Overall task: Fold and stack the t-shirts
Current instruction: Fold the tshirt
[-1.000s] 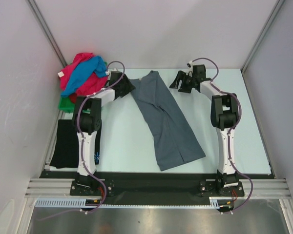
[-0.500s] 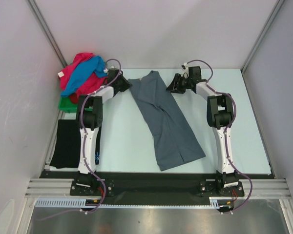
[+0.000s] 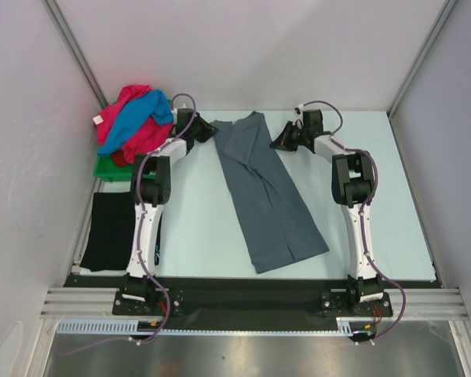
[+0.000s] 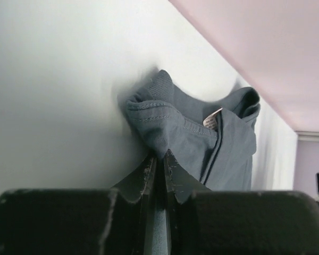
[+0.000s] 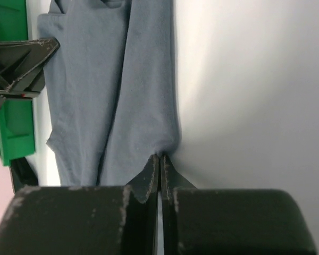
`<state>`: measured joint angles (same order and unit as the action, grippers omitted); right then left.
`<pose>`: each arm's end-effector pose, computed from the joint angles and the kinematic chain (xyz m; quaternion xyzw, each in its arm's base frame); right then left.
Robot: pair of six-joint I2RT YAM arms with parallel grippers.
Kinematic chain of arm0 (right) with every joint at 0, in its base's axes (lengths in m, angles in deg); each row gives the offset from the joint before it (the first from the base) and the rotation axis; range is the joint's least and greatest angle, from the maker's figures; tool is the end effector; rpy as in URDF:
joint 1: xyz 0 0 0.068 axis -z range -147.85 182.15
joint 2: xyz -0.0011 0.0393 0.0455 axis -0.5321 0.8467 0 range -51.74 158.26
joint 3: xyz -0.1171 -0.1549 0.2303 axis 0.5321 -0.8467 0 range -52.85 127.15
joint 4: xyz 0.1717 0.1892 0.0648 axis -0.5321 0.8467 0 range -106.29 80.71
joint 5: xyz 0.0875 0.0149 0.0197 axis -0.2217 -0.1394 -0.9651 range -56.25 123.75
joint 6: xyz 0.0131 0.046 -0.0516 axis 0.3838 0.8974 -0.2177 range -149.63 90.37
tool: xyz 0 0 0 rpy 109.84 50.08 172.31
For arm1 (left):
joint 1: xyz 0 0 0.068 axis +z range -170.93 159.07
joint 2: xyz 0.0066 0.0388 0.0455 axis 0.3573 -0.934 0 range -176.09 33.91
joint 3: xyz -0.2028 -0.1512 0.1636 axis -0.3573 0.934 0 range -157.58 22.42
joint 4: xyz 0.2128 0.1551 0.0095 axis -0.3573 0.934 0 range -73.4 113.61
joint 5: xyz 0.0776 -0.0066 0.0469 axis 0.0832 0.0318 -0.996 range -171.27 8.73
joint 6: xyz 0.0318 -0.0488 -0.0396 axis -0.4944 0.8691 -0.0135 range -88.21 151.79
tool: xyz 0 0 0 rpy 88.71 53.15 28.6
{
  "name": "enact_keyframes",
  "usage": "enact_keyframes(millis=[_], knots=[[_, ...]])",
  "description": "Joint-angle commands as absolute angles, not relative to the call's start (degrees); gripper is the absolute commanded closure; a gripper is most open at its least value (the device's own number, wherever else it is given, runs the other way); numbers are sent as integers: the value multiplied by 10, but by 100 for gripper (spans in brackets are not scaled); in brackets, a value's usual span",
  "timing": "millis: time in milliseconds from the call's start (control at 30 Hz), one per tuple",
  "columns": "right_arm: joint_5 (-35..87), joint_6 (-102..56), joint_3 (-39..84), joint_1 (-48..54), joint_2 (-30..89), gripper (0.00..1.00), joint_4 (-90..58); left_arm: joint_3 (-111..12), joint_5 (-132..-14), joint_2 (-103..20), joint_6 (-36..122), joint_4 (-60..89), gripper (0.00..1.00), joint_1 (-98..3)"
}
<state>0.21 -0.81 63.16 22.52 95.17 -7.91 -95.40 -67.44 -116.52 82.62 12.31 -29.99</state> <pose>0.5893 0.1321 0.1209 0.0224 0.8737 0.3812 0.3013 0.6200 -0.1127 0.1139 -0.2462 0.8183 -0.3436 0.3894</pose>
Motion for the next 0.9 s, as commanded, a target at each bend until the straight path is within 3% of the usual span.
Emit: enact_keyframes(millis=[0, 67, 267, 367, 400, 433, 500, 533, 600, 633, 700, 867], knots=[[97, 39, 529, 245, 908, 100, -113, -984, -670, -1191, 870, 70, 87, -307], [103, 57, 489, 256, 886, 100, -178, -999, -674, -1202, 884, 46, 87, -311], [90, 67, 476, 258, 877, 100, -190, -1096, -676, -1267, 933, 26, 85, -320], [94, 64, 468, 261, 876, 100, -205, -1106, -676, -1274, 928, 27, 80, -322], [91, 58, 474, 261, 878, 98, -195, -1099, -680, -1251, 917, 43, 69, -321], [88, 40, 480, 263, 881, 83, -181, -1063, -682, -1234, 900, 45, 62, -321], [82, 21, 499, 274, 876, 73, -128, -1019, -710, -1156, 838, 80, 47, -322], [85, 8, 502, 278, 870, 61, -108, -995, -719, -1122, 815, 94, 41, -322], [112, -28, 498, 291, 836, 52, -46, -916, -734, -1061, 752, 115, 32, -324], [128, -39, 491, 292, 820, 45, -27, -858, -755, -991, 735, 126, 30, -326], [159, -71, 462, 302, 767, 41, 44, -797, -775, -922, 701, 149, 29, -330], [200, -48, 281, 311, 619, 39, 80, -549, -812, -700, 718, 182, 30, -360]])
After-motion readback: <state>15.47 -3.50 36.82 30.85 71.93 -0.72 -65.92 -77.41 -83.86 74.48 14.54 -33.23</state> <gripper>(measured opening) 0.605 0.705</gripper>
